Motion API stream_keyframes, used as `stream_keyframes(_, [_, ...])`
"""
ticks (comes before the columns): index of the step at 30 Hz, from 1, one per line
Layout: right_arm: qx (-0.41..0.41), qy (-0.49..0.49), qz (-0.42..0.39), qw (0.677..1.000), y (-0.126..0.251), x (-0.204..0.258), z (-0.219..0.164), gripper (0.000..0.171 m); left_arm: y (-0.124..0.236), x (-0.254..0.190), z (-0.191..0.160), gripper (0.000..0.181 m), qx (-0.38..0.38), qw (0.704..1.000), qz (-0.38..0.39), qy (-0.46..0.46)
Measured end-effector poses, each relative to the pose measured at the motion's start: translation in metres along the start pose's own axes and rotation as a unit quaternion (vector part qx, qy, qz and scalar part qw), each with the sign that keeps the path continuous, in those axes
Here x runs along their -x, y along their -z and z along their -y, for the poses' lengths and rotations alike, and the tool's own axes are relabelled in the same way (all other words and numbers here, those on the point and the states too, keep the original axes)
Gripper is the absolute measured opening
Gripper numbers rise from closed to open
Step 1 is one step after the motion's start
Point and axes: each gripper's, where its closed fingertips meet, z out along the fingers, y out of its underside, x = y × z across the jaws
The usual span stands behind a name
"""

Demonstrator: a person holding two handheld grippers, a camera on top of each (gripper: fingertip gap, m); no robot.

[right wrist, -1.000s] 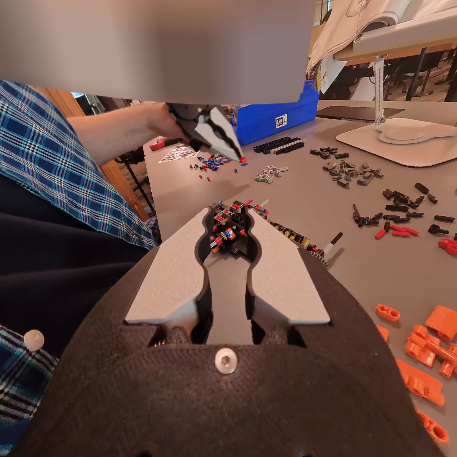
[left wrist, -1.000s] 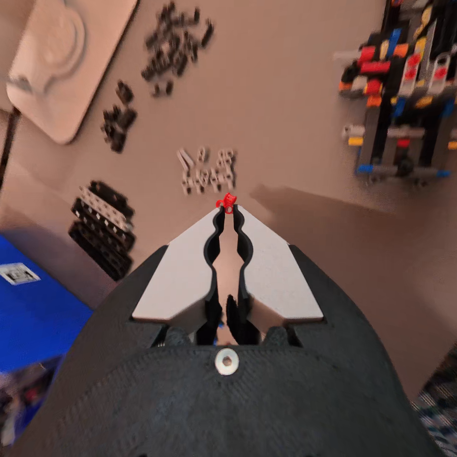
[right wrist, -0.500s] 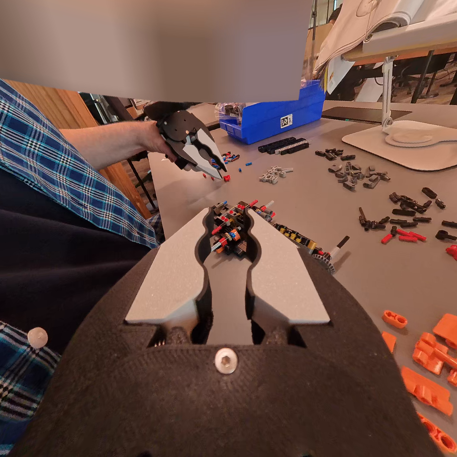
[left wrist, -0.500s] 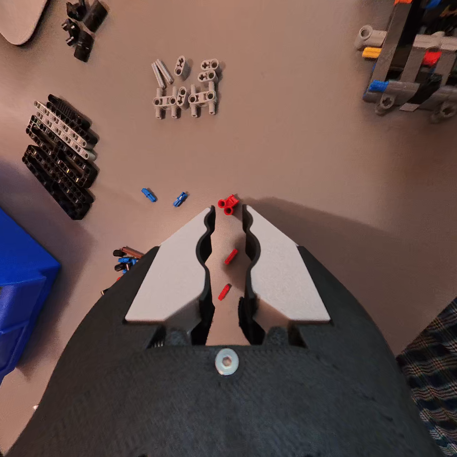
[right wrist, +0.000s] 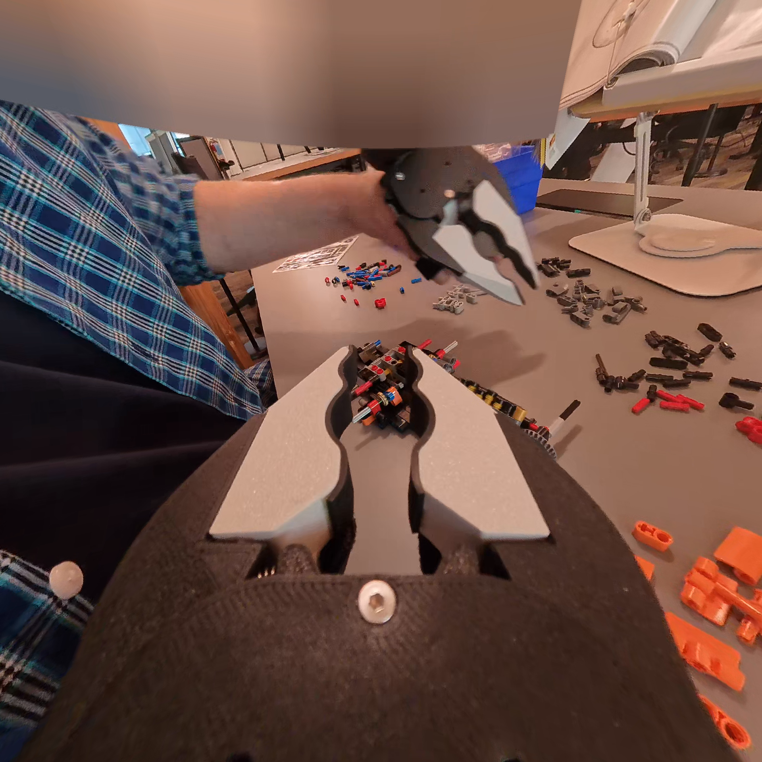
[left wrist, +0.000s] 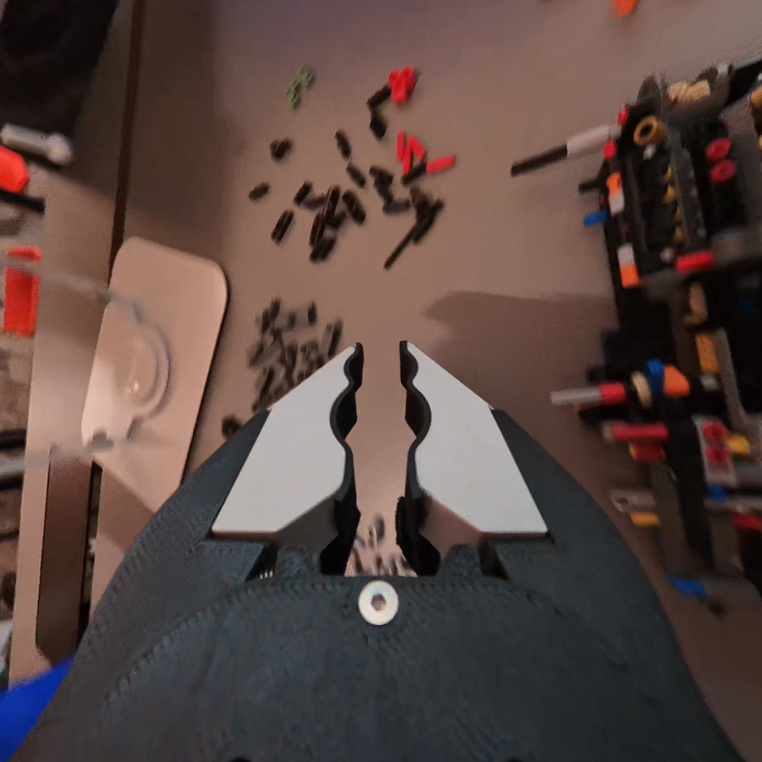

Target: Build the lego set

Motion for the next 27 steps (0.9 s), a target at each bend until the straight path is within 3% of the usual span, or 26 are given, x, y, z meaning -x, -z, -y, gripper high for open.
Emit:
stream_keyframes(8, [-0.010,-0.008,0.005,1.000,0.004,-0.002,0.001,0.019,-0.061,-0.012,0.073,0.014,-0.041,0.992,-0.103,-0.060])
stream_keyframes(20, [-0.025,-0.017,0.004,1.000,0.011,-0.004,0.007,0.019,-0.088,-0.031,0.078,0.011,-0.022,0.972,-0.139,-0.186])
stream_keyframes(27, [-0.029,-0.017,0.002,0.999,0.014,-0.005,0.008,0.019,-0.097,-0.028,0.081,0.003,-0.010,0.975,-0.131,-0.179])
